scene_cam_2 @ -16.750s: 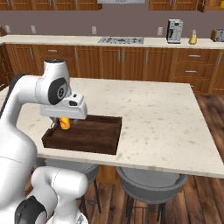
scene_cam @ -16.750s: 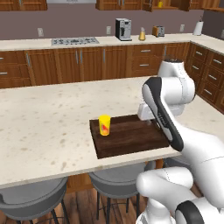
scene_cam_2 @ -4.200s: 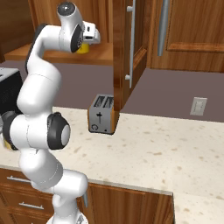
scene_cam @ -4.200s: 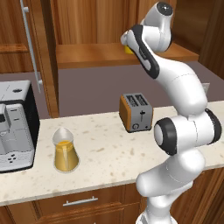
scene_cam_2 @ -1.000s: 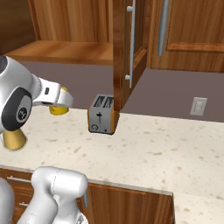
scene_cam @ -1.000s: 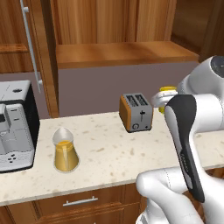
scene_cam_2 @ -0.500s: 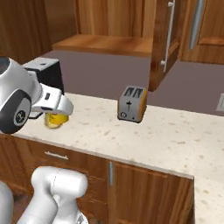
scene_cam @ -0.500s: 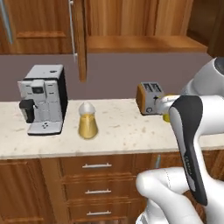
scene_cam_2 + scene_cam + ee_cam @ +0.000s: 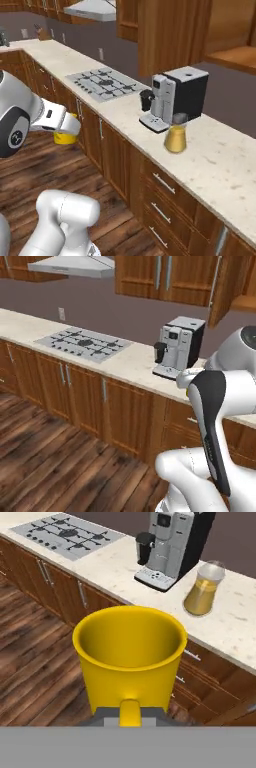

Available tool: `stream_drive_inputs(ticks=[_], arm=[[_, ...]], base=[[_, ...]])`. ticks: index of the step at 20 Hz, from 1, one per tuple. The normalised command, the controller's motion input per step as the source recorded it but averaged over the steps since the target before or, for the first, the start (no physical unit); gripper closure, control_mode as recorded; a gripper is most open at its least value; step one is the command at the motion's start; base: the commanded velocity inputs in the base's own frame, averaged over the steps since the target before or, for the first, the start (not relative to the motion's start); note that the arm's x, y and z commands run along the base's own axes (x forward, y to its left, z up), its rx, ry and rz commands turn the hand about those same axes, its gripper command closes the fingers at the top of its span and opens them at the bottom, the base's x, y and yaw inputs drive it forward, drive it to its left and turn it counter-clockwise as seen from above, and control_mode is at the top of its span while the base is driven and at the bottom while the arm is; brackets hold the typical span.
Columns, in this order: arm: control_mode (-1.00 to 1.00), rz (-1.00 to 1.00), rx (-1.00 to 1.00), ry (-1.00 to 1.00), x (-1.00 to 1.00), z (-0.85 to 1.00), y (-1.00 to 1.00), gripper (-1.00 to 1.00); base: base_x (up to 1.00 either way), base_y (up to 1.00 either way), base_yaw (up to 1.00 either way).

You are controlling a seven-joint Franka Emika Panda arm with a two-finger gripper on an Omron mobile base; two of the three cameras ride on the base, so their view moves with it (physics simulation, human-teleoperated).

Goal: There is a tray on the dining counter. Grab the cup, mug, and pitcher and place them on the tray. The pitcher may be placed next to the tray if it cannot fit the tray.

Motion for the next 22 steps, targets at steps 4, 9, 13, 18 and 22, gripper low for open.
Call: stream_drive_inputs(ticks=[4, 9, 13, 18, 22], arm=[[1.0, 0.0, 0.0, 0.0, 0.0, 0.0, 0.0, 1.0], [1.0, 0.0, 0.0, 0.0, 0.0, 0.0, 0.0, 1.0], [1.0, 0.0, 0.0, 0.0, 0.0, 0.0, 0.0, 1.0], [1.0, 0.0, 0.0, 0.0, 0.0, 0.0, 0.0, 1.0], [1.0, 0.0, 0.0, 0.0, 0.0, 0.0, 0.0, 1.0]], base=[[-0.17, 0.02, 1.0], [-0.15, 0.05, 1.0], [-0.13, 0.17, 1.0], [-0.14, 0.26, 1.0], [0.0, 0.51, 1.0]])
